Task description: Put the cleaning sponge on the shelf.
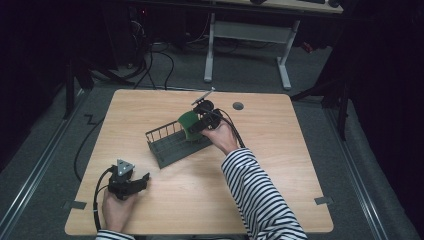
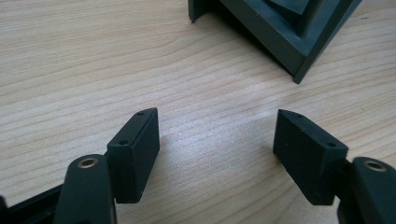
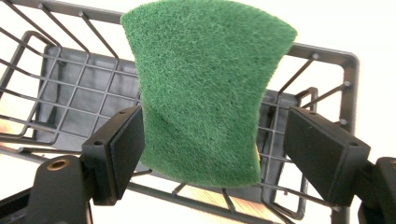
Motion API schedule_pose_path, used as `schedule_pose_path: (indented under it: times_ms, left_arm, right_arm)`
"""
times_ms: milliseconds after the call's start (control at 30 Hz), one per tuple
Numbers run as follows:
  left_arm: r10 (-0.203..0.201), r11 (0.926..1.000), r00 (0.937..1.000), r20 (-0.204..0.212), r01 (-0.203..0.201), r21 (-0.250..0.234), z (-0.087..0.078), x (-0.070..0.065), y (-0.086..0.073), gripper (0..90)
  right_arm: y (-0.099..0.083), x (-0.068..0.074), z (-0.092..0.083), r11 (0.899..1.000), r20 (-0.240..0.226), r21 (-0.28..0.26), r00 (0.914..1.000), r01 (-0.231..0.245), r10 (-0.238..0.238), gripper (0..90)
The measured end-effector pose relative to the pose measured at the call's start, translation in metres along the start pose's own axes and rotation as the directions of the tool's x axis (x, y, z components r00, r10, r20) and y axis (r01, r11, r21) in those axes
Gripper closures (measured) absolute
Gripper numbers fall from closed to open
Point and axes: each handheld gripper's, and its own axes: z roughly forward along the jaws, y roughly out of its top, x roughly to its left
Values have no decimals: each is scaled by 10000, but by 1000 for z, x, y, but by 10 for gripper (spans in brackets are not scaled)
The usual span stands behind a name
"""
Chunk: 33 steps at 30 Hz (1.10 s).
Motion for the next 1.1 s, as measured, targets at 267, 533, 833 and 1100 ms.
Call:
schedule_pose_path:
  times_ms: [267, 533, 833, 1100]
  left_arm:
    - [9, 10000, 10000, -15, -9, -7, 0, 0, 0, 321]
    - [22, 10000, 10000, -22, -22, 0, 0, 0, 0, 321]
    - [-20, 10000, 10000, 12, 20, -16, 0, 0, 0, 321]
    - [-19, 10000, 10000, 16, 19, -9, 0, 0, 0, 320]
  right_arm:
    - [-9, -10, -27, 9969, -249, -735, 9993, -287, 269, 209]
    - [-28, -22, -50, 9927, -142, -1130, 9991, -425, 412, 220]
    - [-56, -39, -74, 9857, -51, -1552, 9978, -656, 657, 231]
    - [-100, -61, -95, 9744, 146, -1876, 9916, -1236, 1286, 244]
